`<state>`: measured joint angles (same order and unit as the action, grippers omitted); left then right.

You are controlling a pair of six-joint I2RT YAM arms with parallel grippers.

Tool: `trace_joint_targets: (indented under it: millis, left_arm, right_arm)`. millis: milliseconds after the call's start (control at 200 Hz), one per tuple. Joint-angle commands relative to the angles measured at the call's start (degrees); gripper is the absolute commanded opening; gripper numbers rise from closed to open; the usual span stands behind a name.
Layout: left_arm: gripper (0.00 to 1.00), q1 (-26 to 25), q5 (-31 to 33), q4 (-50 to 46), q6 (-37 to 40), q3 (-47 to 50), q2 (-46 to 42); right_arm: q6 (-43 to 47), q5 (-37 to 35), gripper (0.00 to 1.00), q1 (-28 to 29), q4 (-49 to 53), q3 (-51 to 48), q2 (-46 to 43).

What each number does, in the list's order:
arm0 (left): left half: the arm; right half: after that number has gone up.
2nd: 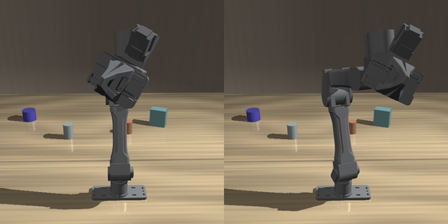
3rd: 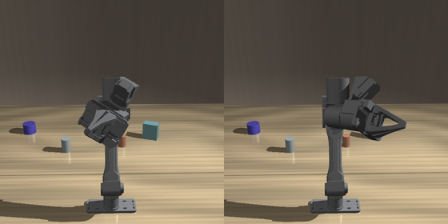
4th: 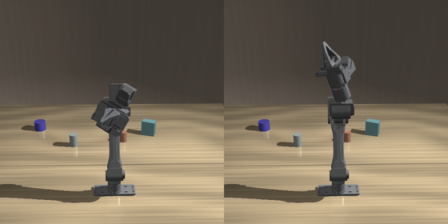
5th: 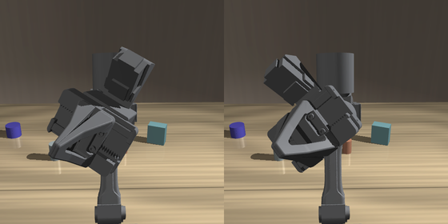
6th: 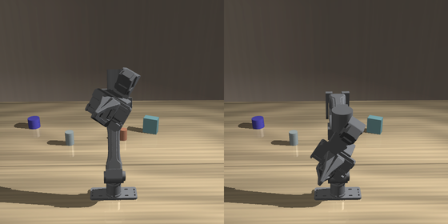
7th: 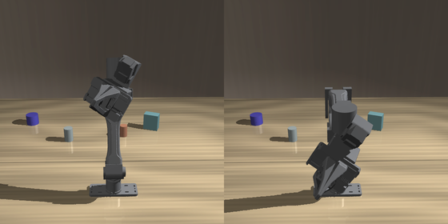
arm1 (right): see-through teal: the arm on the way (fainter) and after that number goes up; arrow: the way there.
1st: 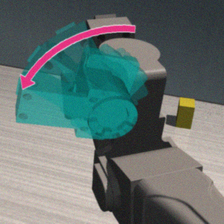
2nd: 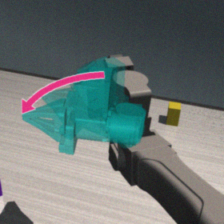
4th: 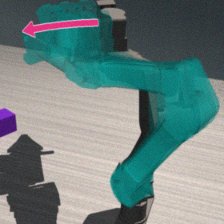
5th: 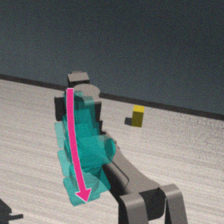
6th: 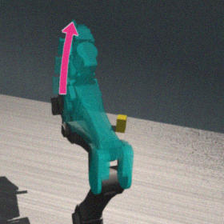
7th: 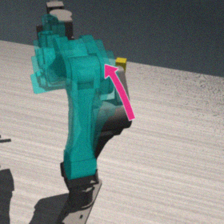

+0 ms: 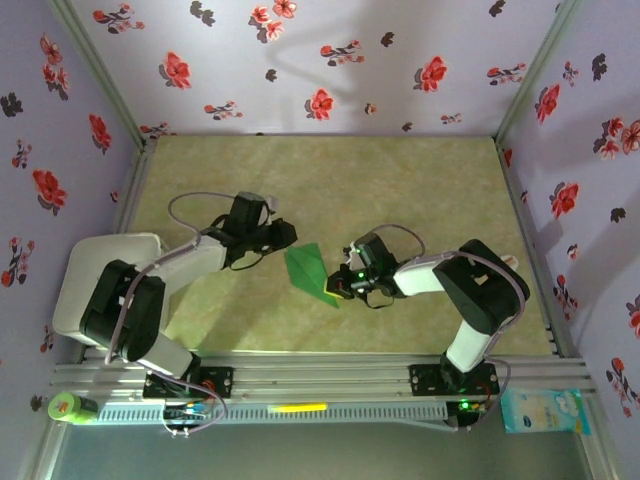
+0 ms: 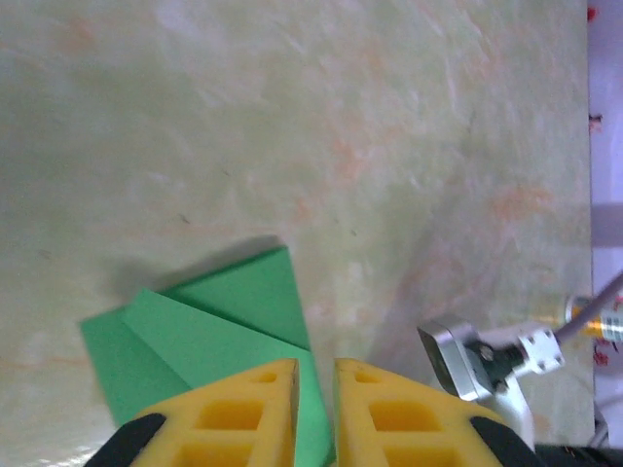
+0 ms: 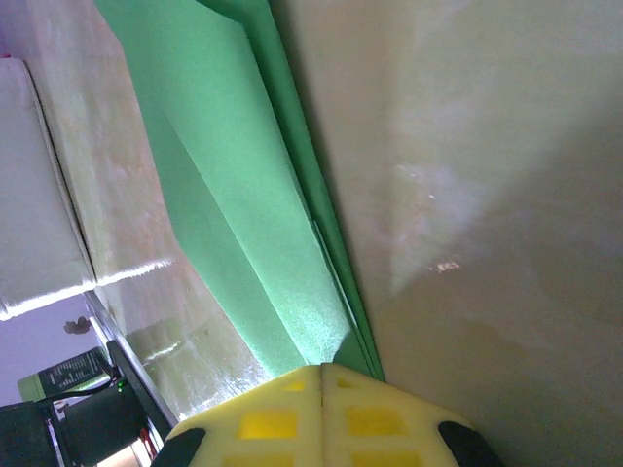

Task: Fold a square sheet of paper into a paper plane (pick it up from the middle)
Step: Fourth fold the wing at the center of the table, then turn over the paper at the center of the table.

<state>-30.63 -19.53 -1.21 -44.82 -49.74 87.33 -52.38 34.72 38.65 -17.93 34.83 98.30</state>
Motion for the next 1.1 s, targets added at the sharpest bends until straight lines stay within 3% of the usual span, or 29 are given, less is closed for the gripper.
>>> trace_joint_targets:
  millis: [0, 315, 620, 810, 1095]
  left_arm:
    - [0.17, -2.53, -1.42, -2.56, 0.31, -2.52, 2.47]
    - [0.14, -7.75, -0.86, -1.38, 0.15, -5.01, 12.25]
    - [0.13, -7.6, 2.41, -1.65, 1.67, -2.76, 15.51]
    - [0.13, -7.52, 2.4, -1.52, 1.66, -2.33, 16.1]
    - [0.12, -6.24, 1.13, -0.39, -1.1, -0.98, 16.69]
  right_arm:
    - [0.0, -3.25, 0.02, 0.19, 6.33, -0.55, 1.82]
    - [0.11, -3.08, 0.03, 0.19, 6.91, -0.03, -0.04]
    - [-0.66, -3.41, 0.14, 0.24, 8.87, -1.15, -8.55]
    - [-4.11, -5.24, 0.26, 0.28, 12.64, -5.5, -16.67]
    - [-7.32, -4.48, 0.31, 0.8, 17.82, -8.81, -22.01]
